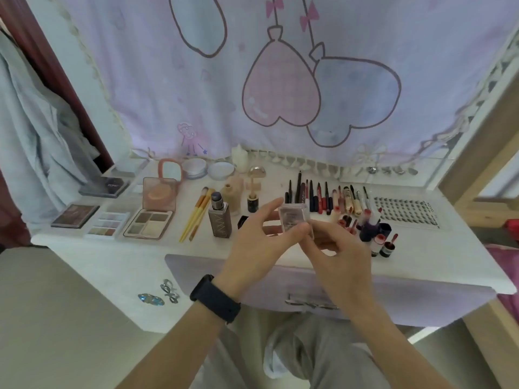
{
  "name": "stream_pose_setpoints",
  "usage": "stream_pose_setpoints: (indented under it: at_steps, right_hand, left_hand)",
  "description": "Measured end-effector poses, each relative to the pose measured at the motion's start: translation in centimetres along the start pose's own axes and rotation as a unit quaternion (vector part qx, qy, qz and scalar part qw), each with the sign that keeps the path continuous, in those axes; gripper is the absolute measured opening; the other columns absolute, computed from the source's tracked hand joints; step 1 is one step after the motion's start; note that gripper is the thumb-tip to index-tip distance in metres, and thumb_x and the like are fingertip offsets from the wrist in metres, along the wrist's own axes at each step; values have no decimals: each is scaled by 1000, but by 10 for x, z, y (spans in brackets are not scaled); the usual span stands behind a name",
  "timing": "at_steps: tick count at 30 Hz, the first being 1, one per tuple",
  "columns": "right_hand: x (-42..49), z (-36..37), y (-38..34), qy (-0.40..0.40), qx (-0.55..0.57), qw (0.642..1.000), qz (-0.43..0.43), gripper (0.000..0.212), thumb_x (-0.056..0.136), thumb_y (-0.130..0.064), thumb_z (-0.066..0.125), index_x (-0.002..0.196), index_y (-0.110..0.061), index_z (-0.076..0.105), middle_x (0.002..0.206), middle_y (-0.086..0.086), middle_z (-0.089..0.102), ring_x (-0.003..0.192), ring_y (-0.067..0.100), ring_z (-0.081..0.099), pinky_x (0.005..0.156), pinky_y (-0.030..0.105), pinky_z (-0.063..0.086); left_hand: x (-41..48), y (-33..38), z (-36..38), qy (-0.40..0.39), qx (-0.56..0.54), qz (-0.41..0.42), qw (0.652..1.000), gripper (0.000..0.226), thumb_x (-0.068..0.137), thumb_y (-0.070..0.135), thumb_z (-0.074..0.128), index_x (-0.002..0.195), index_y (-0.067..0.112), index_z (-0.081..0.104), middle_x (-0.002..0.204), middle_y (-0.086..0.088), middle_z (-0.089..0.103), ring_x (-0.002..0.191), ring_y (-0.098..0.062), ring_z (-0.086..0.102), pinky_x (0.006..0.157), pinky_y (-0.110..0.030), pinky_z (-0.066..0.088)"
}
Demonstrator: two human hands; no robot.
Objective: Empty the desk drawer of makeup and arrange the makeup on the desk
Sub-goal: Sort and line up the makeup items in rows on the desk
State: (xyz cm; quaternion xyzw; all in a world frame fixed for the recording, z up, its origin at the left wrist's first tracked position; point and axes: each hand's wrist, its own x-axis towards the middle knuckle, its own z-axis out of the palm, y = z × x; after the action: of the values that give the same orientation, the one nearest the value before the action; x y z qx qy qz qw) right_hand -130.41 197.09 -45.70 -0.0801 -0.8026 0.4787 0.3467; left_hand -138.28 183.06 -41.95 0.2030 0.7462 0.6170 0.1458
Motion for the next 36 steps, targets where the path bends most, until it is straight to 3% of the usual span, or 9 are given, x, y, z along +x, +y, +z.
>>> stream_pose_setpoints:
  at_steps: [4,10,12,17,21,25,29,34,36]
  right_hand:
    - [-3,-8,8,-81,-44,995,-43,35,86,-29,78,120,-24,74,95,-13,74,85,9,68,76,18,54]
    - [4,-26,19,-169,-26,984,-44,41,81,-56,75,118,-38,70,128,-22,64,119,3,61,94,20,51]
    - [4,-27,21,-203,-6,979,-35,42,79,-53,79,115,-36,65,132,-25,62,126,2,57,100,19,48]
    - [1,-26,27,-211,50,976,-15,53,79,-40,85,124,-30,60,118,-17,71,114,9,68,99,26,54]
    - [-1,-23,26,-214,48,975,-36,55,85,-40,79,136,-29,61,123,-18,71,114,6,68,98,30,56]
    - [-1,-18,27,-229,33,972,-44,53,91,-36,72,141,-24,59,125,-16,71,114,3,68,97,32,57]
    - [-3,-13,31,-228,18,971,-66,49,97,-29,65,144,-17,57,128,-13,70,116,4,67,97,33,57]
    - [-3,-10,34,-232,-28,968,-88,45,102,-31,55,146,-18,53,130,-10,68,117,1,64,97,29,55]
    - [-3,-7,32,-222,-72,966,-113,46,105,-36,45,148,-19,50,130,-7,67,116,0,62,97,21,50]
  left_hand:
    - [0,-9,6,-1,-54,-58,997,67,77,46,81,137,31,57,121,9,68,104,-9,69,89,-34,58]
    - [-2,-16,-2,-115,-158,-194,961,53,80,50,77,120,16,68,110,-7,75,93,-21,74,78,-30,54]
    - [-4,-18,-3,-149,-165,-208,953,52,82,50,76,119,15,69,112,-10,74,91,-20,73,79,-31,54]
    - [-9,-18,-8,-192,-206,-240,929,49,80,48,77,117,15,72,113,-14,73,100,-26,72,81,-31,56]
    - [-11,-20,-10,-190,-256,-273,908,30,78,41,79,98,19,78,112,-17,73,101,-31,72,77,-30,59]
    - [-14,-26,-9,-185,-309,-303,882,32,80,37,78,105,16,77,115,-16,71,99,-30,70,73,-28,56]
    - [-15,-29,-6,-172,-344,-312,868,28,79,36,77,97,15,77,108,-16,70,94,-29,69,70,-27,55]
    - [-14,-32,-4,-165,-365,-310,863,27,76,36,80,93,15,78,104,-16,70,93,-30,69,70,-28,57]
    - [-13,-33,-3,-158,-384,-311,855,28,74,36,81,91,15,79,105,-18,70,96,-32,69,72,-29,56]
